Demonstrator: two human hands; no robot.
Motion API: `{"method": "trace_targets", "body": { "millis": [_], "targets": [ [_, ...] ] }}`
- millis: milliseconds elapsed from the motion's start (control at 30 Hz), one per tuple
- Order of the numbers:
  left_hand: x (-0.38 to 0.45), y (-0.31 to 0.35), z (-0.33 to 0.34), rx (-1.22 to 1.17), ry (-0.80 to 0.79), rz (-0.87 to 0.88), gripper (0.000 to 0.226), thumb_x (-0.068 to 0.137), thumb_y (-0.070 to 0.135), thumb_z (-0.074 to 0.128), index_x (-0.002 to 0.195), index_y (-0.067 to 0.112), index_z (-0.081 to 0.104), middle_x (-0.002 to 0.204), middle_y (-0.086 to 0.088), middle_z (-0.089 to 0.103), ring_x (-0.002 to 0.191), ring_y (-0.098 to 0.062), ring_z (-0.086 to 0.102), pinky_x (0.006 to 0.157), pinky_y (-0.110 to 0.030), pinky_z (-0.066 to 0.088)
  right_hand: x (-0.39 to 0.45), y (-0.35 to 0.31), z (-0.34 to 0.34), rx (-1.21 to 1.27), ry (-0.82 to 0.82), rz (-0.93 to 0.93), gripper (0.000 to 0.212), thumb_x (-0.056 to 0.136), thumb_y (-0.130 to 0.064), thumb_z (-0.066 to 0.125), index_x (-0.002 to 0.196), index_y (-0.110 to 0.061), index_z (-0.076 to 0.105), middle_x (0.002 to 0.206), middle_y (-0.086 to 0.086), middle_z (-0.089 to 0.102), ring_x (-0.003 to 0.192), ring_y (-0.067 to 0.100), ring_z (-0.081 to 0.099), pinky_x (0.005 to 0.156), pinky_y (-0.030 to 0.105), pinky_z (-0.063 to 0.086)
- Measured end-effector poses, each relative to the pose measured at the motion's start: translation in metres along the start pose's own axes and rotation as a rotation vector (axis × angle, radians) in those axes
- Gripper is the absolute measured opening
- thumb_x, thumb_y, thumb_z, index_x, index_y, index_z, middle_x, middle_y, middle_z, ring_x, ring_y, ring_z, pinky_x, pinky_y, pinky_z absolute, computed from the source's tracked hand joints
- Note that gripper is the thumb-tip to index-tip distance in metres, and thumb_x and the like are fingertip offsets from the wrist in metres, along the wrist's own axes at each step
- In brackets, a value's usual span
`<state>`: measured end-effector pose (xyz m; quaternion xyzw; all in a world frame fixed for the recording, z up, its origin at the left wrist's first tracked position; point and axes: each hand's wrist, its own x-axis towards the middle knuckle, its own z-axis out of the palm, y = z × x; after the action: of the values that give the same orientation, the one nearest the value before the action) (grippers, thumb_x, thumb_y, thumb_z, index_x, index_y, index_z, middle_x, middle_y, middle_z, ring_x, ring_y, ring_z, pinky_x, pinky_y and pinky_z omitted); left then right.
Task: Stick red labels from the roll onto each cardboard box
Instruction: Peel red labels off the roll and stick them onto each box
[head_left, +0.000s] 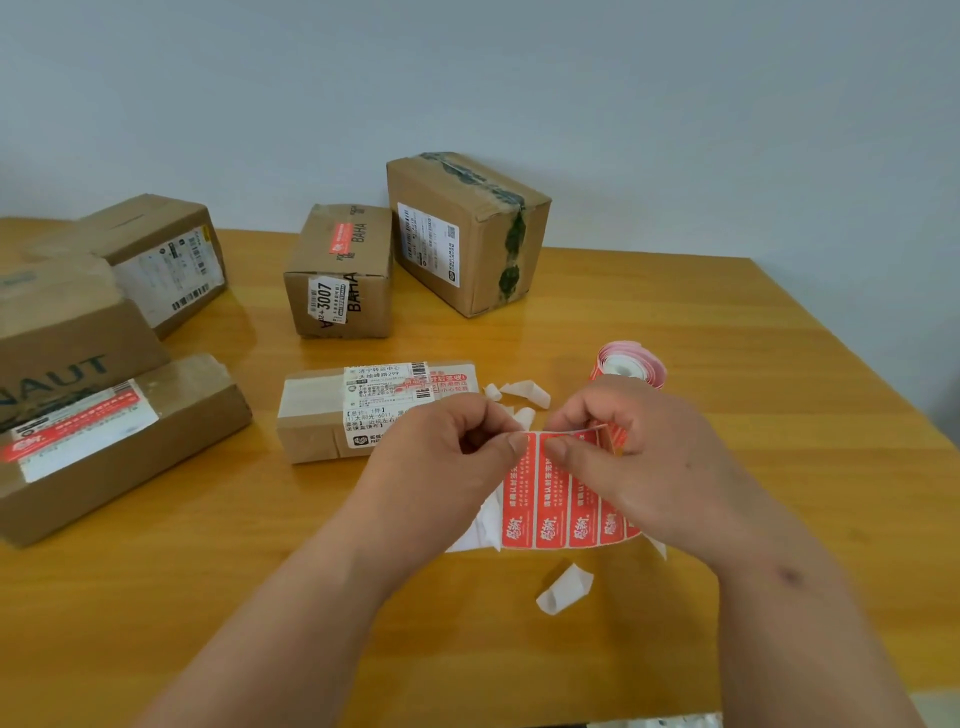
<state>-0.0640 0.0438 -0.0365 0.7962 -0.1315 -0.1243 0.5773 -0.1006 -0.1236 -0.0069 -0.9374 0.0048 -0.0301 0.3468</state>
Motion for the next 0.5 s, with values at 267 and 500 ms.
{"method": "trace_targets", "body": {
  "millis": [267,500],
  "targets": [
    [-0.006,0.005,-0.003,0.056,-0.061,0.018,0.025,0.092,0.038,0.058,0.073,0.023,0.064,0.071,0.010,0.070,0.061,-0.001,0.064,0.053,-0.011,0.049,-0.002,-0.010,-0.001,-0.117,-0.035,-0.058,0.015,0.086,-0.043,0.063,0.076,-0.033,0.060,0.087,-0.017,0.060,0.090,-0.002,0.054,0.098,0.042,0.040],
    [-0.008,0.007,-0.006,0.005,-0.062,-0.004,0.025,0.094,0.036,0.058,0.071,0.025,0.063,0.071,0.006,0.071,0.062,-0.003,0.067,0.051,-0.011,0.045,0.000,-0.012,0.001,-0.110,-0.067,-0.083,0.016,0.087,-0.042,0.063,0.076,-0.030,0.059,0.085,-0.017,0.060,0.085,0.001,0.058,0.094,0.039,0.044]
  ]
}}
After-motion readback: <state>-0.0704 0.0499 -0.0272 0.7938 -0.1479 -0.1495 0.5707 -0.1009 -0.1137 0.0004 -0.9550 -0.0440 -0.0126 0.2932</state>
